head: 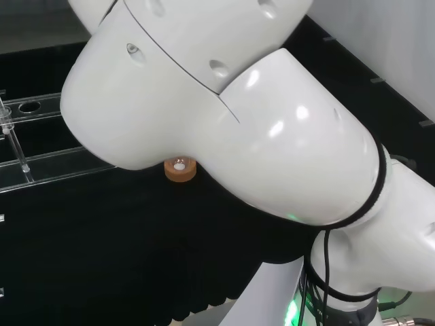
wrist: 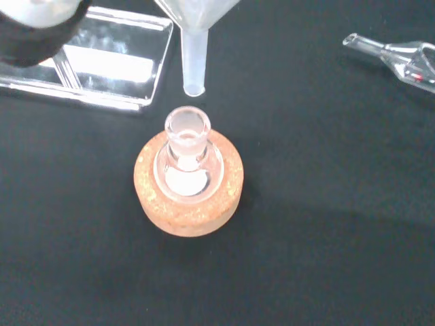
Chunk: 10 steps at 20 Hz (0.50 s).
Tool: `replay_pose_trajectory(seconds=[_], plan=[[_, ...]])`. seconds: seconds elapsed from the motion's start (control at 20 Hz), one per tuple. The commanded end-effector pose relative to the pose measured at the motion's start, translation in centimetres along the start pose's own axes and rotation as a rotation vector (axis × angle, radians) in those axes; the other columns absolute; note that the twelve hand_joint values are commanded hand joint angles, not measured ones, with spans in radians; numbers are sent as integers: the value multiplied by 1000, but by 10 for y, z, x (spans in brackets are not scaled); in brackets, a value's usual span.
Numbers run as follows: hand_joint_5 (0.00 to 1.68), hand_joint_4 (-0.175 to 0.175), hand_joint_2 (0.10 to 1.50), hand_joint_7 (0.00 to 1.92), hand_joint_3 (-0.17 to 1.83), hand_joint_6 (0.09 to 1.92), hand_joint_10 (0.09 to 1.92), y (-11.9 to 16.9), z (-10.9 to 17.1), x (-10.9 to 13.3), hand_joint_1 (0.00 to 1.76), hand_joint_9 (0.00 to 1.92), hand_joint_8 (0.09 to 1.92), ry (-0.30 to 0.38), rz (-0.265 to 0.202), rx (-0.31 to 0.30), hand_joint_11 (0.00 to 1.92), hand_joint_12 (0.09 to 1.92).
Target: Put the funnel back on the funnel stand.
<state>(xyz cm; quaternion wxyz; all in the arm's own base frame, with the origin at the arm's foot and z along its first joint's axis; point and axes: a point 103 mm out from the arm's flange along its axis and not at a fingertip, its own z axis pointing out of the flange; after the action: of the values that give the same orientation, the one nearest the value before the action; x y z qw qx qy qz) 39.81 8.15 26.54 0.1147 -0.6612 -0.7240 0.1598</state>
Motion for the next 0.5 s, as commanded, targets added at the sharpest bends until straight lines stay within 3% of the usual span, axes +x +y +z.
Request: replay_pose_trajectory(seconds=[0.05, 0.5], plan=[[711, -52, 711, 752, 477, 843, 402, -15, -36, 0, 766, 1174, 740, -1, 24, -27, 685, 1181], [708, -53, 709, 750, 482, 849, 409, -19, -85, -4, 766, 1170, 744, 20, 39, -84, 689, 1182]])
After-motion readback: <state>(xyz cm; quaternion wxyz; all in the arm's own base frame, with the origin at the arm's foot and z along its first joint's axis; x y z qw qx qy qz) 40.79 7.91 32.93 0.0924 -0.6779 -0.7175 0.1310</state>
